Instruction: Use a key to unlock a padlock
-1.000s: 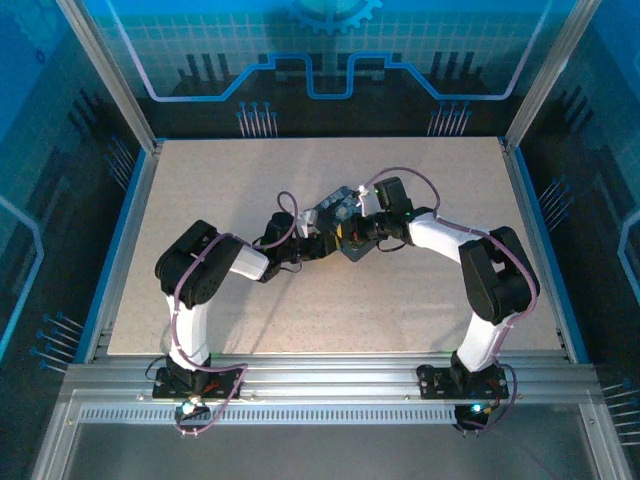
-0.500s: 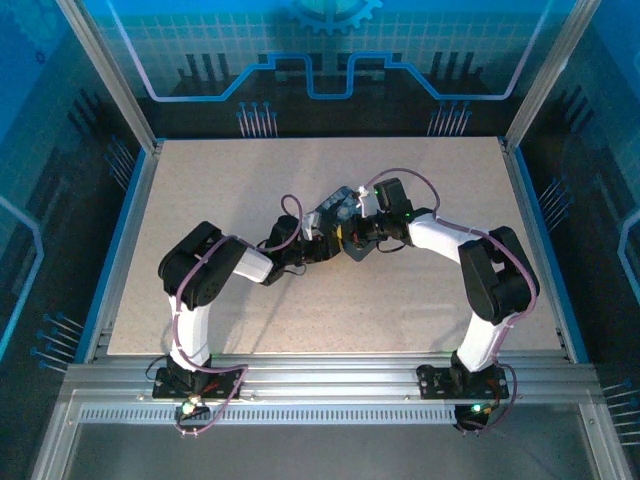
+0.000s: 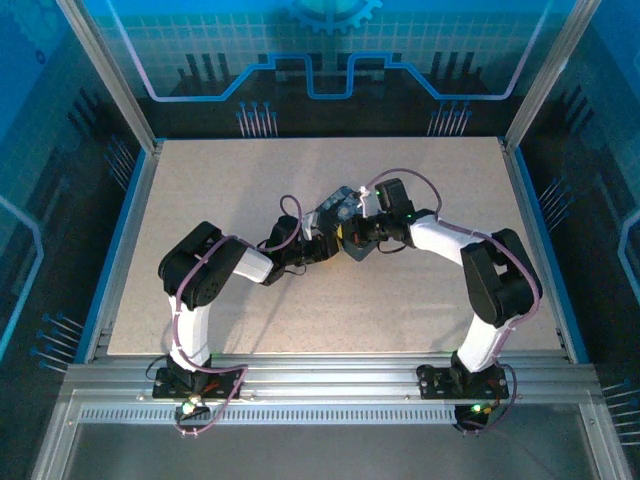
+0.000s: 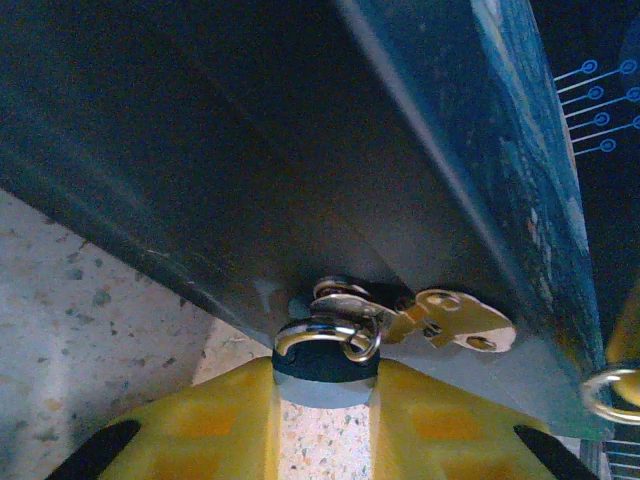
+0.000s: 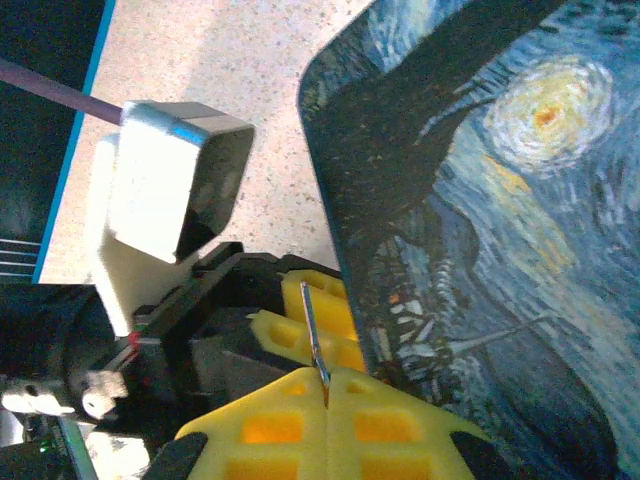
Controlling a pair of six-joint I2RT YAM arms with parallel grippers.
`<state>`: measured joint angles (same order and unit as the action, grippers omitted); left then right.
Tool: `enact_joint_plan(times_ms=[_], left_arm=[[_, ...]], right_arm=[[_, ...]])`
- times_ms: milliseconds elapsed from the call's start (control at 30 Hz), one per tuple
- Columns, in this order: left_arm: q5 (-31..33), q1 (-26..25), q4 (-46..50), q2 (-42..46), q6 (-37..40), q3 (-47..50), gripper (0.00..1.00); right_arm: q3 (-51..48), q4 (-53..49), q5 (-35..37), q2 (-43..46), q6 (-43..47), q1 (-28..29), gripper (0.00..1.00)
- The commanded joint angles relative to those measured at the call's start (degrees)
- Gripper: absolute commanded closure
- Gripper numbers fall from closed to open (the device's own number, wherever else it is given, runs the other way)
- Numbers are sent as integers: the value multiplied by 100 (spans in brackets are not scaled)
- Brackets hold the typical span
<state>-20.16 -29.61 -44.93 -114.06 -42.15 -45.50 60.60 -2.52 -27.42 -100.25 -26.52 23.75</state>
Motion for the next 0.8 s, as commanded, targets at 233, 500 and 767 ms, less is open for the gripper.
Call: enact_joint_plan(times_ms=[233,500,767], left_arm=[[-30,-69,-78,237,-343,0,74],[-139,-67,206,446,-698,-34,74],[-163,-89,269,535,-852,-24,75]], right_arm=[[-333,-84,-56,833,434,-46,97],[-1554,178,258,1579,976,13,97],[-2395,1015,1015,1646,1218,485,97]])
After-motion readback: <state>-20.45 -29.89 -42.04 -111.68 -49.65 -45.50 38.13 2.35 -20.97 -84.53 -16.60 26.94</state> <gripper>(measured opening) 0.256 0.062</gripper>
